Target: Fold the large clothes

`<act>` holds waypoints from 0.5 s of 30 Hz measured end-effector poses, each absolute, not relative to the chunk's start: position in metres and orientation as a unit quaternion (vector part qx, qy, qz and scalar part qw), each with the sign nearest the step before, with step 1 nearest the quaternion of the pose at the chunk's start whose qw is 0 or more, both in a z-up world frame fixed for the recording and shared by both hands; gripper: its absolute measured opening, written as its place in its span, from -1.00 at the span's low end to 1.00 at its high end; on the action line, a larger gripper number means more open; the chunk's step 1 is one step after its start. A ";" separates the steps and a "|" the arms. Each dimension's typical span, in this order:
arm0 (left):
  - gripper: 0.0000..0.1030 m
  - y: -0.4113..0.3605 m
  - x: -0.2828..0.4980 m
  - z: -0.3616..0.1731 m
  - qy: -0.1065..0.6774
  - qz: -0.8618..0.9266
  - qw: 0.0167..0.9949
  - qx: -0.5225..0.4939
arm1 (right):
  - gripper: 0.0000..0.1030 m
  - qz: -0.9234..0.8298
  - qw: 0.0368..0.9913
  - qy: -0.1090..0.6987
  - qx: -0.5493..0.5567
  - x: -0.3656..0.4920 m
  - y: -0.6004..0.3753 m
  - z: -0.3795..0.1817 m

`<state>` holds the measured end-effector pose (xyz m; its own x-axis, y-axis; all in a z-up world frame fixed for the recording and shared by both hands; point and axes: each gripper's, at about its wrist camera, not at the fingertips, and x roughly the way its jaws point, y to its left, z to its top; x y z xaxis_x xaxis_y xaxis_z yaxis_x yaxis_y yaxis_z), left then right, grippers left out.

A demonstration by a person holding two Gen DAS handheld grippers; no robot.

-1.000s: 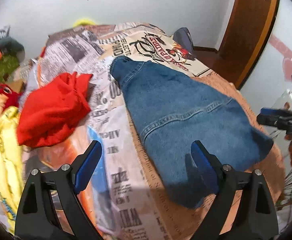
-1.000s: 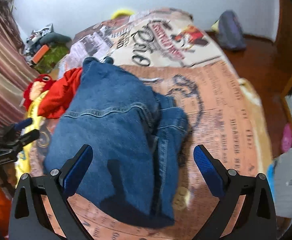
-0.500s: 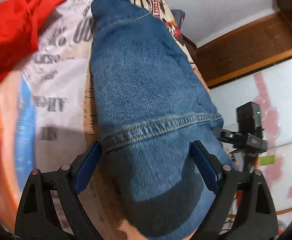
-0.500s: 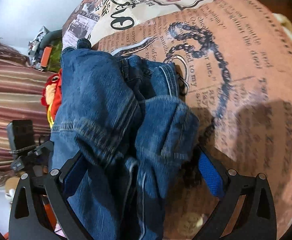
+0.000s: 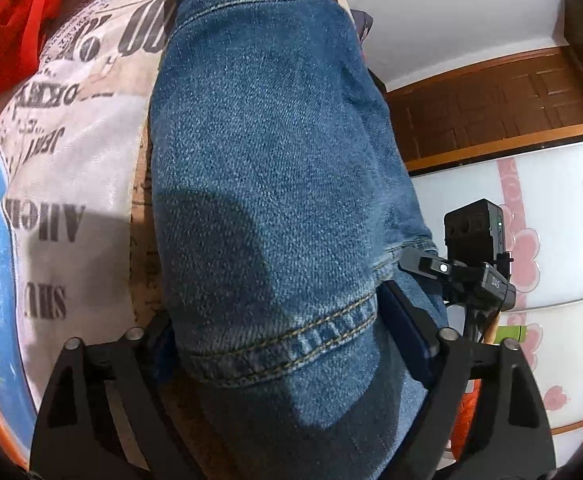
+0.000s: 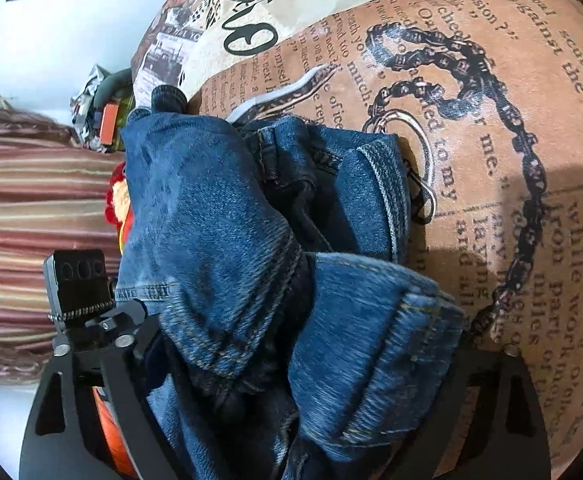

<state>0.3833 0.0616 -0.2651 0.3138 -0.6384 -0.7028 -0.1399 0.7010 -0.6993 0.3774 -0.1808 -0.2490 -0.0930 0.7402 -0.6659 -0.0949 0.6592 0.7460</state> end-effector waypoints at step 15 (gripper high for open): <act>0.04 0.090 0.369 -0.143 0.482 -0.184 0.808 -0.283 | -0.10 0.349 0.703 0.601 0.153 0.361 -0.124 -0.133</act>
<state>0.3690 0.0898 -0.1433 0.4673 -0.5706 -0.6753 0.0241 0.7717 -0.6355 0.3611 -0.1238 -0.1334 0.0349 0.6744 -0.7376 -0.3068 0.7096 0.6343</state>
